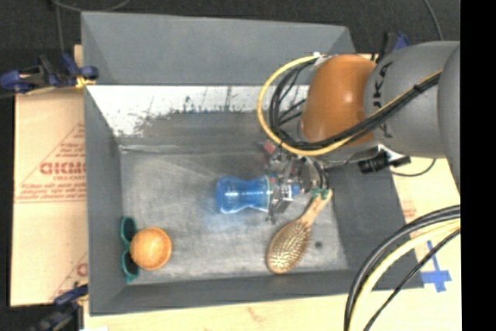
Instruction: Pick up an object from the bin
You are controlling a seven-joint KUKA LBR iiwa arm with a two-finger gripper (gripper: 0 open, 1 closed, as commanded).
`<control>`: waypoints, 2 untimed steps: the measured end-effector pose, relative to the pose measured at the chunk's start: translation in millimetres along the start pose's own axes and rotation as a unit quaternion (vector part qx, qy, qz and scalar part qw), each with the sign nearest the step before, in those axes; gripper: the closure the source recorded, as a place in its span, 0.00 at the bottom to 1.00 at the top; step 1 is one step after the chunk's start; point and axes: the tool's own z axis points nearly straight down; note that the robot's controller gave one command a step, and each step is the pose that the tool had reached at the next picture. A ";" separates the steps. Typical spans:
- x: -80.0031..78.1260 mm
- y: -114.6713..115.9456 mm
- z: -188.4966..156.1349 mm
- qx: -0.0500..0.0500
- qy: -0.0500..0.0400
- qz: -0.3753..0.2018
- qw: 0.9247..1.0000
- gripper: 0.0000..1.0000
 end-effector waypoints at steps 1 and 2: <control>-4.1 -0.7 -137.2 0.001 -0.002 -0.009 1.000 1.00; -4.0 -0.7 -137.1 0.001 -0.002 -0.009 1.000 1.00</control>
Offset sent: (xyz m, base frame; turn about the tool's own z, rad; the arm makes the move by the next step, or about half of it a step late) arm 0.0000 0.0000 0.0000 0.0000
